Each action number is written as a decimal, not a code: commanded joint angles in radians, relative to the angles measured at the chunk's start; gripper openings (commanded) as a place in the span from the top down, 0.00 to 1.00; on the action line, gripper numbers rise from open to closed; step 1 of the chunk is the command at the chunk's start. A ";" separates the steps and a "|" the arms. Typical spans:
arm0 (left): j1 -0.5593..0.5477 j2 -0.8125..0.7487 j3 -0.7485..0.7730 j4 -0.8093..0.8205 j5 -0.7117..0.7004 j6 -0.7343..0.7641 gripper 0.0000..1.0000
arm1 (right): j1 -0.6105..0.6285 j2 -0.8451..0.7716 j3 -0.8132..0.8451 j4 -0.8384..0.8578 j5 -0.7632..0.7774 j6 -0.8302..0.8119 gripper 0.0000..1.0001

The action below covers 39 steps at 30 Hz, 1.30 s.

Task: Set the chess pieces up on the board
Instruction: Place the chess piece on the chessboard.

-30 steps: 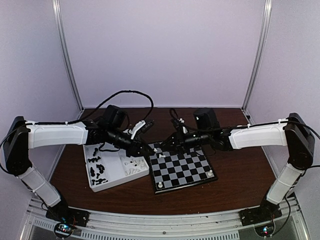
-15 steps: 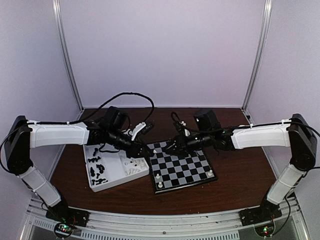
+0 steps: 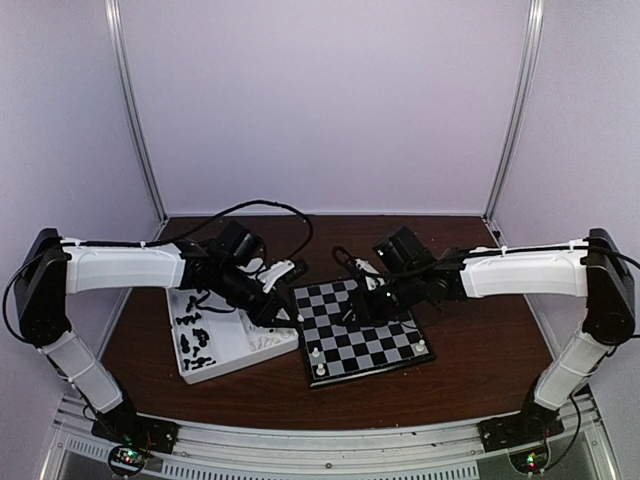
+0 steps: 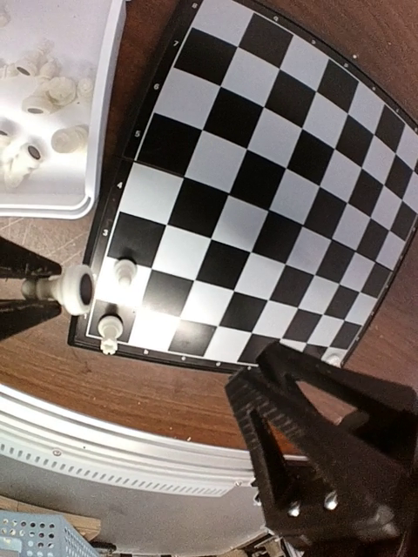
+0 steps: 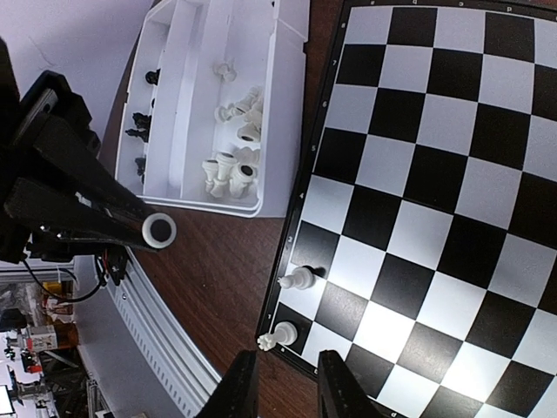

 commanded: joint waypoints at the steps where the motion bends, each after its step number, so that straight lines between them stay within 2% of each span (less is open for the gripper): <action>1: -0.010 0.080 0.095 -0.091 -0.067 -0.004 0.93 | 0.016 0.017 0.025 -0.027 0.082 -0.040 0.74; 7: -0.026 0.226 0.292 -0.349 -0.152 -0.008 0.94 | 0.016 -0.005 0.020 -0.076 0.156 -0.070 0.74; 11: -0.031 0.318 0.433 -0.488 -0.169 -0.052 0.94 | 0.014 -0.038 -0.026 -0.044 0.202 -0.061 0.74; 17: -0.031 0.416 0.566 -0.567 -0.125 -0.185 0.92 | 0.012 -0.134 -0.113 0.028 0.317 -0.031 0.74; 22: -0.031 0.520 0.702 -0.681 -0.148 -0.236 0.91 | 0.009 -0.211 -0.165 0.043 0.379 -0.039 0.74; 35: -0.031 0.787 1.087 -1.034 -0.246 -0.213 0.90 | -0.009 -0.252 -0.220 0.064 0.379 -0.041 0.74; 39: -0.031 0.816 1.129 -1.070 -0.271 -0.208 0.89 | -0.014 -0.255 -0.225 0.067 0.374 -0.046 0.74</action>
